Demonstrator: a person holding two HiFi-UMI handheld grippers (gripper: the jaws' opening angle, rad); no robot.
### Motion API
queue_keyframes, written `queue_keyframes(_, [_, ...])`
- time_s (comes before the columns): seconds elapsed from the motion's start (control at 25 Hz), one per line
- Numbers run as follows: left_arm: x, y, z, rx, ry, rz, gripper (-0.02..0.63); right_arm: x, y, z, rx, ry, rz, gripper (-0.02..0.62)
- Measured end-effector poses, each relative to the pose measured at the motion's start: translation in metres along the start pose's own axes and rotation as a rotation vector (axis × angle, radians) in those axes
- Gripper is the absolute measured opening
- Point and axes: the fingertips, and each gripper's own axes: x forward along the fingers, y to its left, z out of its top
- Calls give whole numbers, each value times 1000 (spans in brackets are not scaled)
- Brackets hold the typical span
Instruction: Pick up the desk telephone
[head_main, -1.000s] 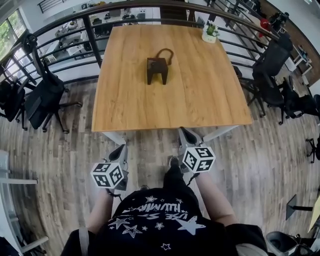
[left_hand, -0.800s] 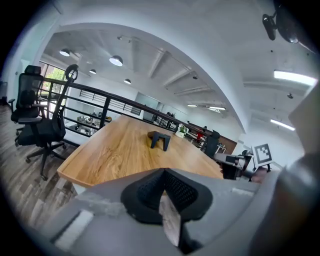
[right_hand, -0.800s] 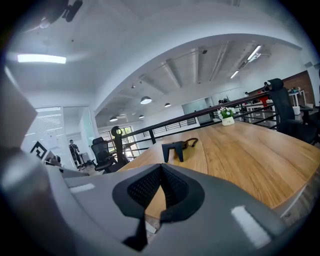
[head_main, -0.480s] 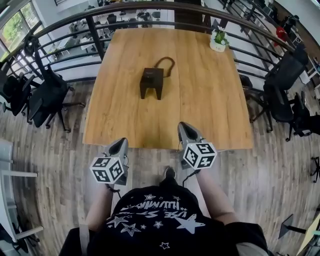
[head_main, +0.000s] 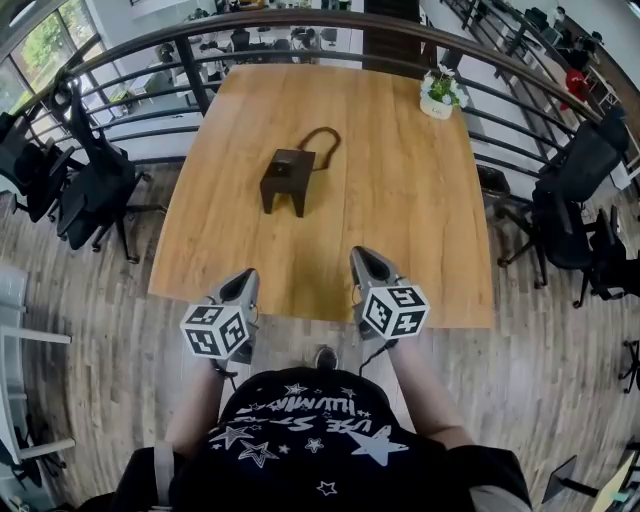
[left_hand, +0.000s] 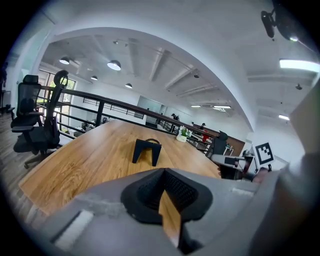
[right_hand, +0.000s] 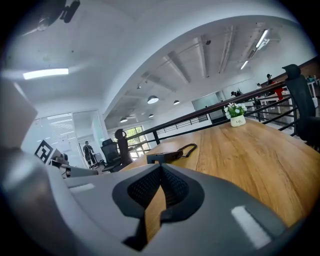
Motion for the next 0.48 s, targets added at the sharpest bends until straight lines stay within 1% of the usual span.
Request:
queue_keyframes(0.12, [14,-5,3,0,8,25,2,6,-16,1,7,18,21,0])
queue_keyframes(0.2, [19,-7,3,-8,9,46,2,9,-20,1,8,34,49,0])
queue_keyframes(0.32, [22,-9,3,-34,7,74,2,13,-22,2,-2,48,76,0])
queue_keyframes(0.48, [24,-10,1,-87,0,89,2,17,-23,-2,3,58,90,0])
